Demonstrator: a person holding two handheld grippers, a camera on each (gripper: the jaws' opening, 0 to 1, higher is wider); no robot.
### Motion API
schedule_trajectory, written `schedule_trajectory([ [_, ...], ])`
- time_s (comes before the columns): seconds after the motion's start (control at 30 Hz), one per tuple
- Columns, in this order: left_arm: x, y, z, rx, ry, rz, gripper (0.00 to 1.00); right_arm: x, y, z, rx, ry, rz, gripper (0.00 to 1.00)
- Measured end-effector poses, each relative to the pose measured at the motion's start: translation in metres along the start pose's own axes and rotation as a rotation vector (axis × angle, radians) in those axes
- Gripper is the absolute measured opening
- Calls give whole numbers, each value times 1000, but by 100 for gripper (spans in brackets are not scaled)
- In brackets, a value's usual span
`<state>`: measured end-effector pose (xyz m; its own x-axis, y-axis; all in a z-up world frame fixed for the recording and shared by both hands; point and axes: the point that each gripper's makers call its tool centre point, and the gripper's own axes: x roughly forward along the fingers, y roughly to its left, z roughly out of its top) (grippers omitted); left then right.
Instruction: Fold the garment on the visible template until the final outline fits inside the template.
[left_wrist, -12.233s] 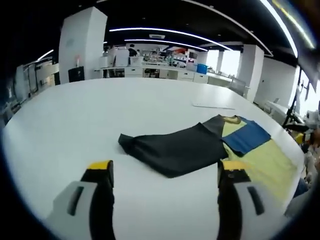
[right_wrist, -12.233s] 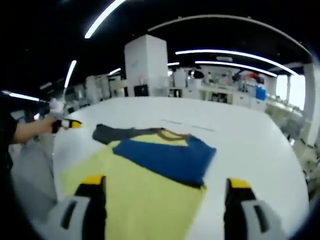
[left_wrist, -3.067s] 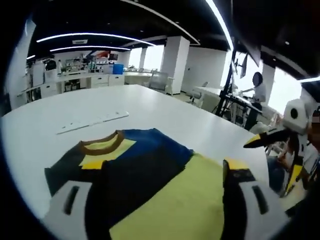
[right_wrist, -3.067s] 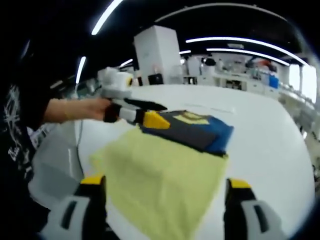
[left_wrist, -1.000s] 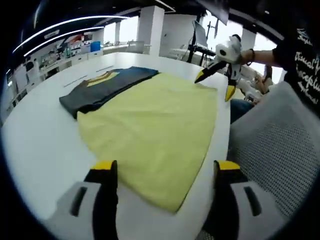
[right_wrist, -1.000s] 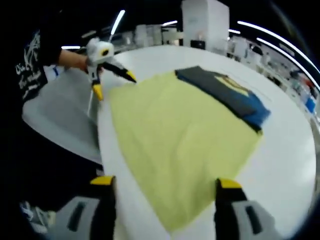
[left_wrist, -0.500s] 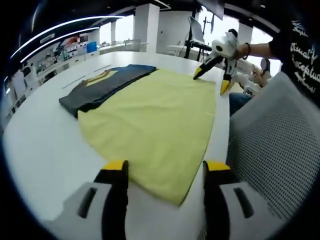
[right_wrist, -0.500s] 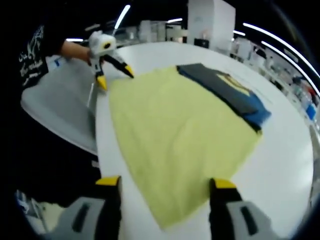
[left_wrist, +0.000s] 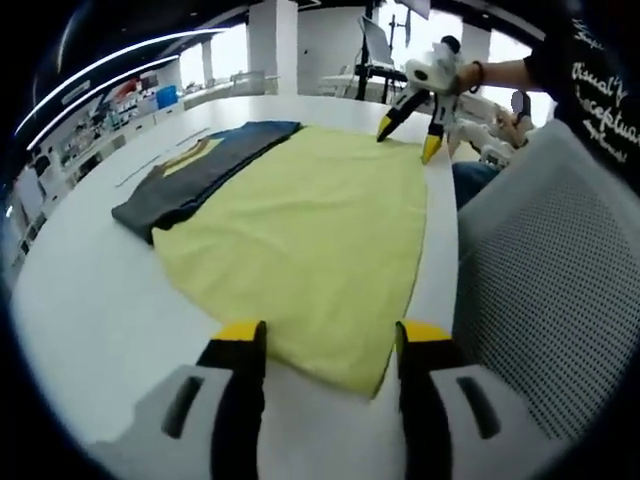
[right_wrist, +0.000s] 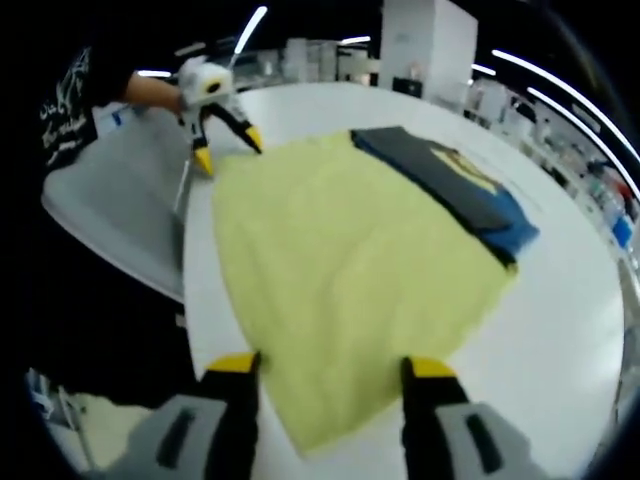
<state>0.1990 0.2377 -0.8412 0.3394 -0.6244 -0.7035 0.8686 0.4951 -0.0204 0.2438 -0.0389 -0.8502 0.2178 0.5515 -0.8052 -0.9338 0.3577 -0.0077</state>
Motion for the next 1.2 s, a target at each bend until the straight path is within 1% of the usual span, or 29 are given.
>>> schedule_trajectory([
  [0.07,0,2,-2,27,7,19,48,0,-1,0,1,0,0,54],
  [0.2,2,4,-1,11,4,32,46,0,-3,1,8,-1,-6,51],
  [0.3,3,7,-1,2,4,41,43,-1,-7,2,17,-7,-17,46],
  [0.37,2,10,-3,-7,17,55,38,-1,-10,1,22,-11,-23,41],
  [0.4,4,9,-3,-9,13,53,35,-1,-11,1,22,-13,-26,39],
  [0.43,5,10,-3,-9,15,54,28,-1,-12,1,25,-11,-31,36],
  [0.5,6,9,-3,-10,19,51,16,-1,-15,3,26,-15,-44,26],
  [0.53,7,10,-3,-13,20,58,13,-1,-16,3,29,-15,-45,20],
  [0.57,8,10,-1,-15,19,64,12,0,-15,4,35,-16,-40,14],
  [0.6,9,10,-1,-19,18,66,11,0,-15,4,35,-23,-39,12],
  [0.7,9,13,0,-26,17,76,6,0,-15,4,34,-21,-40,11],
  [0.77,9,15,1,-44,19,75,5,0,-15,5,44,-24,-41,10],
  [0.87,8,16,1,-49,24,80,3,0,-11,5,78,-29,-25,0],
  [0.93,6,15,2,-49,23,79,3,-1,-10,5,73,-30,-31,0],
  [1.0,4,14,2,-51,22,76,2,-1,-6,6,88,-32,-13,0],
  [1.13,1,13,1,-58,24,74,2,-3,2,2,92,-25,1,0],
  [1.17,0,13,0,-61,23,75,2,-3,7,0,96,-17,16,0],
  [1.2,-1,13,-1,-65,22,77,2,-3,7,0,92,-20,11,0],
])
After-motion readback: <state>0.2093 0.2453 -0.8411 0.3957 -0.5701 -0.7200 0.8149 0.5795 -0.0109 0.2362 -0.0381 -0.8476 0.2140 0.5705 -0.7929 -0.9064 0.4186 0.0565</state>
